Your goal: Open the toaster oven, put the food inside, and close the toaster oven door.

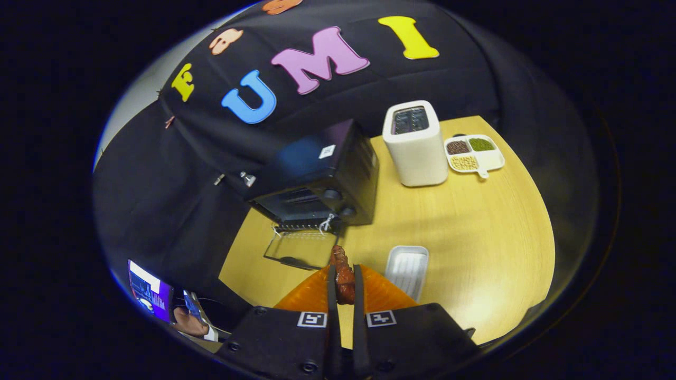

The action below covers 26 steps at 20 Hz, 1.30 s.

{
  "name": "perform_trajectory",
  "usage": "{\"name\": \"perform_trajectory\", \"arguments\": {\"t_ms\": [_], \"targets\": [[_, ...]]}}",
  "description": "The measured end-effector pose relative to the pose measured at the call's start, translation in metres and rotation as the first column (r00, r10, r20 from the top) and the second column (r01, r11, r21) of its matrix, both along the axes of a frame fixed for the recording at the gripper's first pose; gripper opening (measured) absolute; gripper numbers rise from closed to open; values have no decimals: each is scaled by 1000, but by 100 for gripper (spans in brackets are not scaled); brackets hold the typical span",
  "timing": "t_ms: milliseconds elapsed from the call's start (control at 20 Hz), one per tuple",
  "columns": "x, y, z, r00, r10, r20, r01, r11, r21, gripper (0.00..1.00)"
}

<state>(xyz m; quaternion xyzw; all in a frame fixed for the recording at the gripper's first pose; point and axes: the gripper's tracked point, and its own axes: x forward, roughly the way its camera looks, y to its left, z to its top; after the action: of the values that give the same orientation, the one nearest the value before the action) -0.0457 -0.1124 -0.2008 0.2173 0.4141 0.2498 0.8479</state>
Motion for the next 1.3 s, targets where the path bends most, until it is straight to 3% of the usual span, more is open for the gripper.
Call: {"name": "perform_trajectory", "arguments": {"t_ms": [350,550,800,1300], "targets": [[-19,97,45,994,56,98,-60,998,36,12],[-19,154,37,992,61,107,-67,996,53,12],[16,206,8,997,-11,78,4,997,80,12],[109,254,-67,984,-178,15,176,981,85,12]]}}
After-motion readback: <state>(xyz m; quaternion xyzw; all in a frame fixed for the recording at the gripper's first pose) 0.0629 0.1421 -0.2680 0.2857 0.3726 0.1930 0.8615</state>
